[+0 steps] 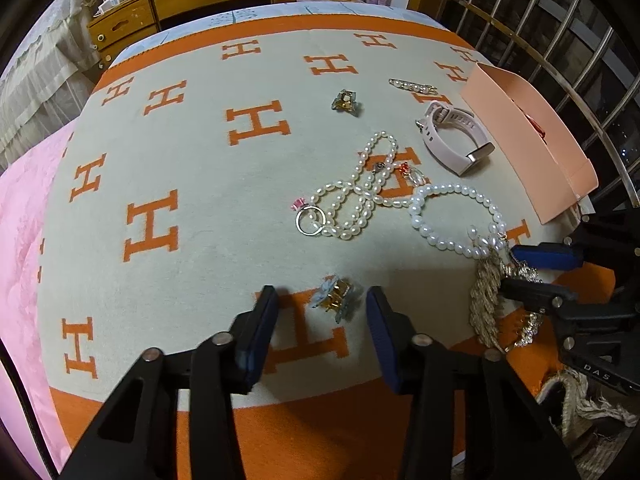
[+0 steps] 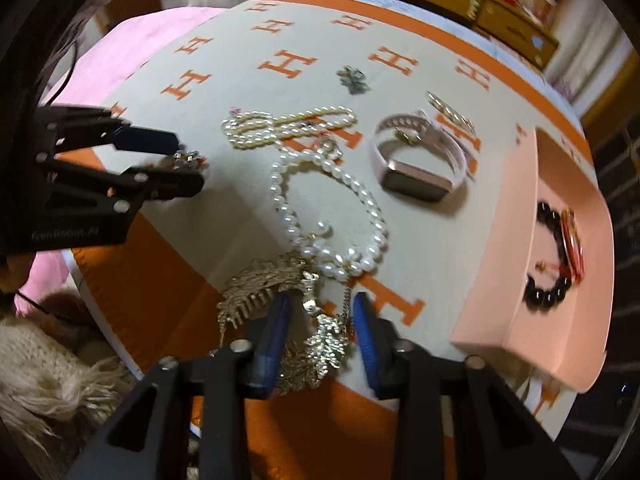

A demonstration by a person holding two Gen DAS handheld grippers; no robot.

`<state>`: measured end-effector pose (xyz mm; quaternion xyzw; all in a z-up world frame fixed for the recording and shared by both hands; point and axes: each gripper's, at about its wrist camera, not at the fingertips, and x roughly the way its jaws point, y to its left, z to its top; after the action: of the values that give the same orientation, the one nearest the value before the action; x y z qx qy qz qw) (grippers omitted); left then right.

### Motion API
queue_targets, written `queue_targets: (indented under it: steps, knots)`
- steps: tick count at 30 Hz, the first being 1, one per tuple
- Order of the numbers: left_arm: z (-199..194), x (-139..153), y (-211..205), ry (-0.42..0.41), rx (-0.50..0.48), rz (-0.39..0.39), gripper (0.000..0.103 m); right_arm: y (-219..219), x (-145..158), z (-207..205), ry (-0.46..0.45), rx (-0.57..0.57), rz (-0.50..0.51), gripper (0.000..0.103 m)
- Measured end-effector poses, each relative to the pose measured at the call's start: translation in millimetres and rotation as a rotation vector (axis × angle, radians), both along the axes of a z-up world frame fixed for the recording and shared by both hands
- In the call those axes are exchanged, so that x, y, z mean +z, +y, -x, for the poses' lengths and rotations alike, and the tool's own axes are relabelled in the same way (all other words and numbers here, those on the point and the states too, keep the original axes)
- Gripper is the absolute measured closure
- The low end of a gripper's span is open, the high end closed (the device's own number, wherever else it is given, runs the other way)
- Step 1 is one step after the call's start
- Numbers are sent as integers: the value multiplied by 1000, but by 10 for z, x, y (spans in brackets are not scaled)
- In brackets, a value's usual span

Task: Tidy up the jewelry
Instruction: 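Grasp the silver hair comb with the right tool while the left tool grasps a small brooch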

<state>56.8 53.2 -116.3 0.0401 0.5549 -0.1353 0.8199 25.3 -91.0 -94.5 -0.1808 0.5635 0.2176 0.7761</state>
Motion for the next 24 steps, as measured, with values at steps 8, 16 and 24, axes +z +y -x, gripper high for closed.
queue_targets:
  steps: [8, 16, 24]
  knots:
    - [-17, 9, 11, -6, -4, 10, 87, -184, 120, -18, 11, -75, -107, 87]
    - [2, 196, -23, -32, 10, 42, 87, -461, 467, 60, -71, -163, -251, 99]
    - [38, 521, -256, -97, -36, 63, 87, -661, 563, 77, -114, -217, -278, 99]
